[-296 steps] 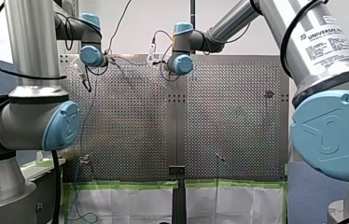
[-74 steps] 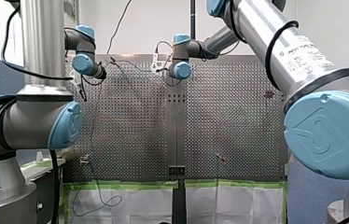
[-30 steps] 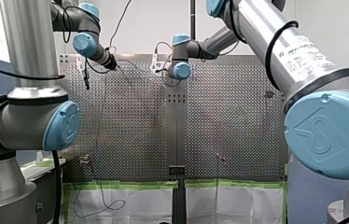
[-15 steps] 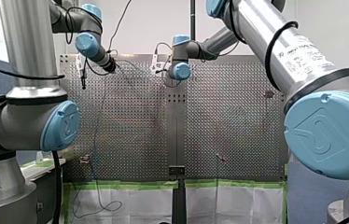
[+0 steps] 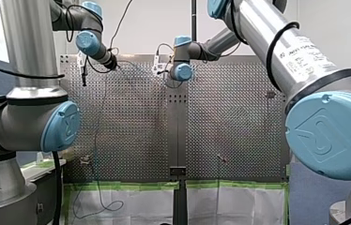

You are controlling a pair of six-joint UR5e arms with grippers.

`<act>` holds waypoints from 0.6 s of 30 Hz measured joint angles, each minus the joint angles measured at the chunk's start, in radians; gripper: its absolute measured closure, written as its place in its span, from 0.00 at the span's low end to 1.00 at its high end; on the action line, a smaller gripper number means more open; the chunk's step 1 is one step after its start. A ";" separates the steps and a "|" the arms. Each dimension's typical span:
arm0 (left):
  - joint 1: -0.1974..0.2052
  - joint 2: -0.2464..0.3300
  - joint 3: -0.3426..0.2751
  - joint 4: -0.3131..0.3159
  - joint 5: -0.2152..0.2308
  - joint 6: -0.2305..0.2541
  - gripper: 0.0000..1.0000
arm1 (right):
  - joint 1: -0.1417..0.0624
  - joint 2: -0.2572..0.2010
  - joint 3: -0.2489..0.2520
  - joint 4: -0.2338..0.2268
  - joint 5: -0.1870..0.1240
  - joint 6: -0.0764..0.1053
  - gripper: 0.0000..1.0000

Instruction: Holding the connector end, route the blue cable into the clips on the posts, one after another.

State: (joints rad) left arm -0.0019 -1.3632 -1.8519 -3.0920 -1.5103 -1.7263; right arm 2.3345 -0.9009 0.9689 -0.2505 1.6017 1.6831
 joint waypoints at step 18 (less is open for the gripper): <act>0.024 0.012 0.051 -0.008 -0.001 -0.021 0.00 | 0.000 0.008 0.000 0.001 0.000 0.002 1.00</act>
State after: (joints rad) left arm 0.0216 -1.3514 -1.8010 -3.0996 -1.5108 -1.7474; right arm 2.3340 -0.8926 0.9688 -0.2499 1.6016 1.6846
